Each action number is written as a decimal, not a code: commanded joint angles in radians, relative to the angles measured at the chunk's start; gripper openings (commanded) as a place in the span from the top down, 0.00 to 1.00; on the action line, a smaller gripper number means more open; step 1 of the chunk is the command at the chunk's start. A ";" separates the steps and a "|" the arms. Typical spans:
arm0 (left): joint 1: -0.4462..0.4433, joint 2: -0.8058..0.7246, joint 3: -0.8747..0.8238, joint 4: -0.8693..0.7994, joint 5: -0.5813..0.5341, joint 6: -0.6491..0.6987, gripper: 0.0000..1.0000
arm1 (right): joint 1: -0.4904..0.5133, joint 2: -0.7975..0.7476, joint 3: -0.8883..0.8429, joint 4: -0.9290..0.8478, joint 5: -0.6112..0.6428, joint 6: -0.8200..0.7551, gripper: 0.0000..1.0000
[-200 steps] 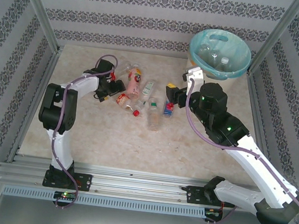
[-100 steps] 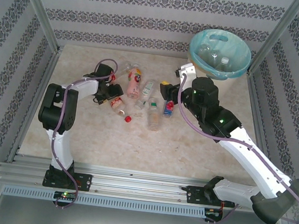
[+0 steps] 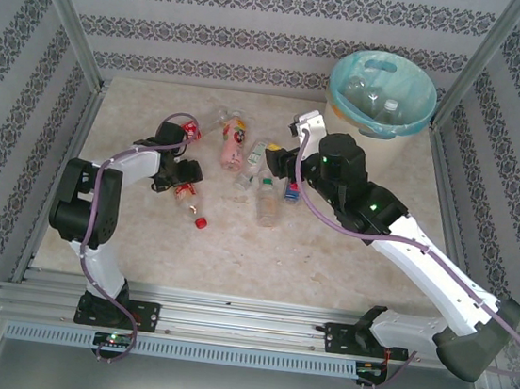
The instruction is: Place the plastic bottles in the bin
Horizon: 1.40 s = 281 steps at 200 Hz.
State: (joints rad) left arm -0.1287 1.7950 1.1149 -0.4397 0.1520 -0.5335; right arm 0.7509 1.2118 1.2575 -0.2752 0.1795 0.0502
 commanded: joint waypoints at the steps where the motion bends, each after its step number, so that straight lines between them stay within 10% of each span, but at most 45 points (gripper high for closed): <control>1: 0.011 0.004 0.006 -0.063 -0.014 0.050 0.16 | 0.012 -0.023 -0.007 0.025 0.029 -0.013 0.25; 115: 0.011 -0.057 -0.017 -0.058 0.028 0.024 0.38 | 0.008 -0.079 -0.079 0.038 0.057 -0.022 0.24; 281: 0.011 -0.948 -0.261 0.233 0.143 0.307 0.47 | 0.037 0.090 0.095 0.195 -0.163 -0.074 0.25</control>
State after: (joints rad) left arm -0.1287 0.9119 0.8841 -0.3077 0.2375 -0.3023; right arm 0.7670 1.2850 1.3003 -0.1467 0.0834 -0.0044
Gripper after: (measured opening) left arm 0.550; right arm 0.756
